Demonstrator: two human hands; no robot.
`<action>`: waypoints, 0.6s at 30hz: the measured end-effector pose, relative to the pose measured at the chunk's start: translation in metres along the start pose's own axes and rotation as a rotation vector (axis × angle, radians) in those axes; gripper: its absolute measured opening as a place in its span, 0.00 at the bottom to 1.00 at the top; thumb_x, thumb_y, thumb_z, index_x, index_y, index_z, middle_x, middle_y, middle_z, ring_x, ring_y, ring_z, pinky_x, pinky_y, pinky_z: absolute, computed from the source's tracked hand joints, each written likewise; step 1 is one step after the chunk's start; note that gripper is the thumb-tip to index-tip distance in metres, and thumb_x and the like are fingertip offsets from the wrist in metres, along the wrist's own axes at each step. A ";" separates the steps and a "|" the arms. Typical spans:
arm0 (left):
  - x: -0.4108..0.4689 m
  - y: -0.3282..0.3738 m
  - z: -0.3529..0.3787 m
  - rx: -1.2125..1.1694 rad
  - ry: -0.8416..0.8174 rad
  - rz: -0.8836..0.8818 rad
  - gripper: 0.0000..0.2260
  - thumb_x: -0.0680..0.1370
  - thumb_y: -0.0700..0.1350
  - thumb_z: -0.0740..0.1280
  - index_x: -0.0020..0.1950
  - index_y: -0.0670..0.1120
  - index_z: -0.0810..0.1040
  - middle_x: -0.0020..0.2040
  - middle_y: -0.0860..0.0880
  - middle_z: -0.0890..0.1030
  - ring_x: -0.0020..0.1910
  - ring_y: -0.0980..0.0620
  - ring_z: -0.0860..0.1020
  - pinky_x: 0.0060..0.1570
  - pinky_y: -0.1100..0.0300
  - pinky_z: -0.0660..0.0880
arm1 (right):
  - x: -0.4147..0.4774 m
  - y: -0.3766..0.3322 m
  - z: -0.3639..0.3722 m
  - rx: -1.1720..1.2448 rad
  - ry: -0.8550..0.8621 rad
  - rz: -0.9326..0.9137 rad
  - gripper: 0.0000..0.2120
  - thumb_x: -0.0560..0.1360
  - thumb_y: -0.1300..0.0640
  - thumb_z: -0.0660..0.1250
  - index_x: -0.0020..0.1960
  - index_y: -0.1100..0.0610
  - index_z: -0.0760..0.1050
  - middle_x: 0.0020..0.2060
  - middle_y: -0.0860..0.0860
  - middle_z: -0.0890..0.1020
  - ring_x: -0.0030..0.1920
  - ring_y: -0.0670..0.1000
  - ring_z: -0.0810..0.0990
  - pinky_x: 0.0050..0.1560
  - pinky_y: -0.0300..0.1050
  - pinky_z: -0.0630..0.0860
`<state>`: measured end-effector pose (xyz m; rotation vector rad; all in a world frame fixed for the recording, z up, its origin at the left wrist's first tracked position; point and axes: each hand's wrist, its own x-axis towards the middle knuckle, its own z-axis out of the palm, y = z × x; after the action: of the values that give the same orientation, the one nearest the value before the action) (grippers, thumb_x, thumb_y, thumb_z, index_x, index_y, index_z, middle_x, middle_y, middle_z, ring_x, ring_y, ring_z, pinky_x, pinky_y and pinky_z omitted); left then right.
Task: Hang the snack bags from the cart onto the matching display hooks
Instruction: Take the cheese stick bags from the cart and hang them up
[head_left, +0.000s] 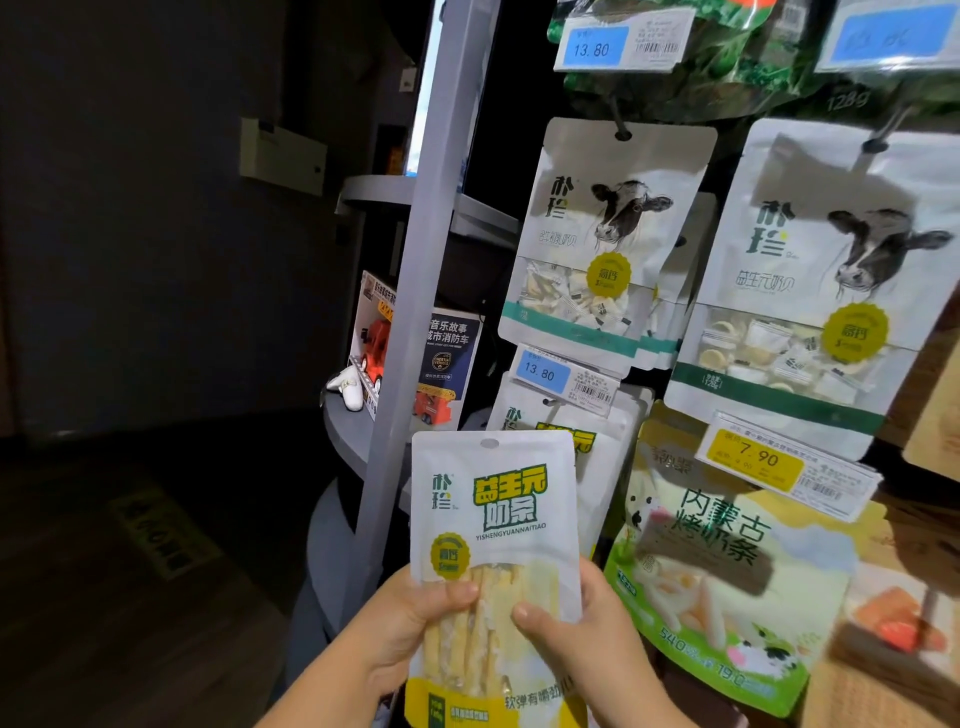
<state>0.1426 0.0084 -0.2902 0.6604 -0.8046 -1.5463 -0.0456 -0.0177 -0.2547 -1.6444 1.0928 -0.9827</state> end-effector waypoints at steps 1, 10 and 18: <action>0.001 0.001 0.002 0.015 0.008 0.005 0.28 0.62 0.35 0.76 0.61 0.32 0.77 0.58 0.29 0.78 0.52 0.33 0.80 0.54 0.38 0.77 | 0.001 0.000 -0.001 -0.012 0.041 0.014 0.24 0.62 0.56 0.80 0.56 0.50 0.80 0.46 0.46 0.87 0.48 0.48 0.85 0.52 0.50 0.81; 0.014 0.011 0.013 0.124 0.110 0.073 0.21 0.69 0.39 0.75 0.60 0.37 0.78 0.56 0.33 0.81 0.54 0.35 0.81 0.52 0.43 0.79 | 0.010 0.001 0.001 0.234 0.176 0.007 0.09 0.74 0.67 0.70 0.51 0.57 0.83 0.45 0.55 0.87 0.47 0.58 0.86 0.53 0.59 0.80; 0.020 0.018 0.013 0.272 0.166 0.134 0.15 0.75 0.46 0.73 0.57 0.38 0.79 0.52 0.37 0.84 0.50 0.38 0.83 0.49 0.49 0.80 | 0.020 0.000 0.002 0.249 0.248 -0.057 0.09 0.74 0.64 0.71 0.52 0.55 0.82 0.46 0.52 0.87 0.49 0.55 0.86 0.54 0.60 0.80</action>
<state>0.1407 -0.0104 -0.2669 0.9024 -0.9223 -1.2538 -0.0382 -0.0363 -0.2528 -1.3840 1.0401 -1.3310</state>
